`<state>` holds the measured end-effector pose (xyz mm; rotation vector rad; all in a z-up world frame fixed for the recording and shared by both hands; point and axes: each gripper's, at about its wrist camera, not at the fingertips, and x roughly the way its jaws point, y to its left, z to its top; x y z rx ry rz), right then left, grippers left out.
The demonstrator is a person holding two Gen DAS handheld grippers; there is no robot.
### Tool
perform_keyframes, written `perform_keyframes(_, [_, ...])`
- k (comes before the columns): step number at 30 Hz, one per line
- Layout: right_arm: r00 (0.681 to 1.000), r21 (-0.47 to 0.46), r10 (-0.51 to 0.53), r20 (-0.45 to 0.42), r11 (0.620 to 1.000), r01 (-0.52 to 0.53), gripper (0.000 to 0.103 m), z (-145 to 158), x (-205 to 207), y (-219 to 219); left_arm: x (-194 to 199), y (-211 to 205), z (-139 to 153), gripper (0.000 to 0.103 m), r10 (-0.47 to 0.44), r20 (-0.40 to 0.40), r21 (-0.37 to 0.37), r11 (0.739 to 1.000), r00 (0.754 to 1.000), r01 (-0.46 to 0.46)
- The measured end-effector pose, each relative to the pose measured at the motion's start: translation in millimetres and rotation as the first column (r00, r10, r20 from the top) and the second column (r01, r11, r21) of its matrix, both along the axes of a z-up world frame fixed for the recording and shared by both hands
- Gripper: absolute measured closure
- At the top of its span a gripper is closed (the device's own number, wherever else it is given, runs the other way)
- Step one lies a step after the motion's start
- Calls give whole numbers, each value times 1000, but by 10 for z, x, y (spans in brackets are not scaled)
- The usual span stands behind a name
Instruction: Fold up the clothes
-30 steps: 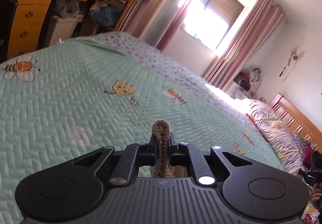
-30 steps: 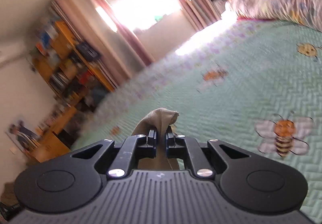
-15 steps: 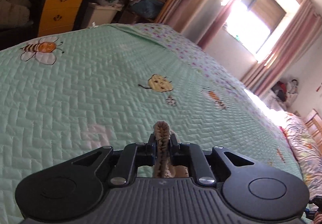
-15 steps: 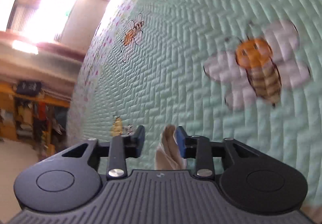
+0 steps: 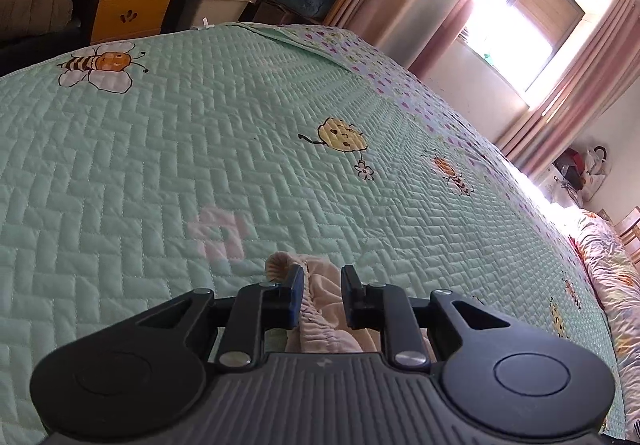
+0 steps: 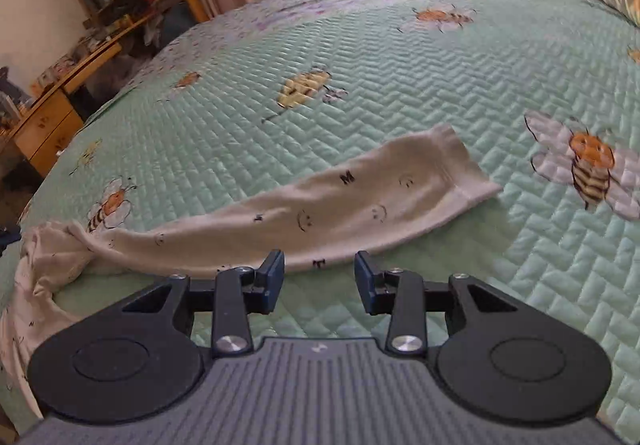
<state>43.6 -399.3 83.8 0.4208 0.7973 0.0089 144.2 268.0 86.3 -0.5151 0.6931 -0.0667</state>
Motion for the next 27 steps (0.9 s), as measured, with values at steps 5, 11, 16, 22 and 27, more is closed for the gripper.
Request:
perform_keyframes(5, [970,336,-225,-95,910,244,62,-329,-73,-612,10,-58,-11,82,-19,6,4,1000,1000,19])
perform_keyframes(11, [920,407,-370,-128,827,389,99,-457,107,-805,20,-110,-81,82,-26,-9,17,1000,1000,26])
perform_keyframes(16, [924,344,-380,-49,862,373,102,-70,-125,-598,19,-131,-72,82,-51,4,29,998,999,51])
perform_keyframes(22, [855,499,-513,-83,721,481,101,558,358,-888,55,-124,-54,82,-36,11,23,999,999,36])
perform_keyframes(27, [815,430,-553,-173,702,568,62,705,1303,-1166,94,-126,-68,82,-27,11,17,999,1000,27])
